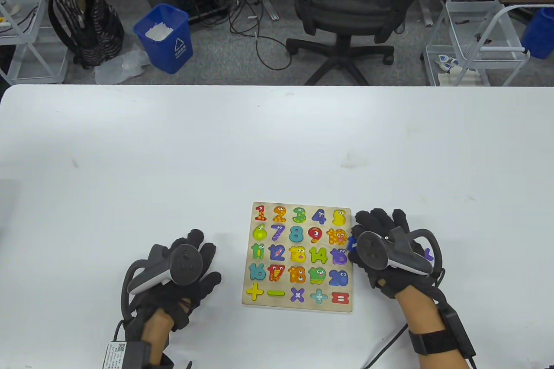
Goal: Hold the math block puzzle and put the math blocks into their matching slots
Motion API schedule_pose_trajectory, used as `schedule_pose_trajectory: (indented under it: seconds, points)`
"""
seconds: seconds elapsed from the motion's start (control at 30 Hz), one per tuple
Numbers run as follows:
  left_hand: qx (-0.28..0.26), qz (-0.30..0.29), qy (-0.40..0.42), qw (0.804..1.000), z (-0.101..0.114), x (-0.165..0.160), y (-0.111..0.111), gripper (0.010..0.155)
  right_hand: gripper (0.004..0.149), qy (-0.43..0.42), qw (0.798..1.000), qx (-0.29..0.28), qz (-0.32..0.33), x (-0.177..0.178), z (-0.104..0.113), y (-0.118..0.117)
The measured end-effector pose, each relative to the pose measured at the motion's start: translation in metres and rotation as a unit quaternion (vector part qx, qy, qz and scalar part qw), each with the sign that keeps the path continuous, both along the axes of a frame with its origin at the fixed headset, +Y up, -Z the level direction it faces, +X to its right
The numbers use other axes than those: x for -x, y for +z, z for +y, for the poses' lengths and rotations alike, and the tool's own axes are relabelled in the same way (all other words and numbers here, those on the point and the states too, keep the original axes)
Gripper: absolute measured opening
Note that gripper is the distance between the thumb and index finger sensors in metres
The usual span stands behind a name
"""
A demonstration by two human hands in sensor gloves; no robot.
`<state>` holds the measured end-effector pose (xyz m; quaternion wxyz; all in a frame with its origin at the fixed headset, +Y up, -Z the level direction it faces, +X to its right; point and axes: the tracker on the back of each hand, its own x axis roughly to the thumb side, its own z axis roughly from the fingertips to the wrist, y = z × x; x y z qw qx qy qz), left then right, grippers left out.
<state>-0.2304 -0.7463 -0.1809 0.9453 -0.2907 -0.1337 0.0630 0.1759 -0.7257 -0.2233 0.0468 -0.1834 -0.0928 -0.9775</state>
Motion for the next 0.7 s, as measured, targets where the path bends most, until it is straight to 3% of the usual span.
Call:
schedule_pose_trajectory:
  seconds: [0.7]
  points:
    - [0.003,0.012,0.001,1.0,-0.001,0.005,0.0,0.073,0.063,0.012,0.997,-0.011,0.08,0.079,-0.008,-0.003]
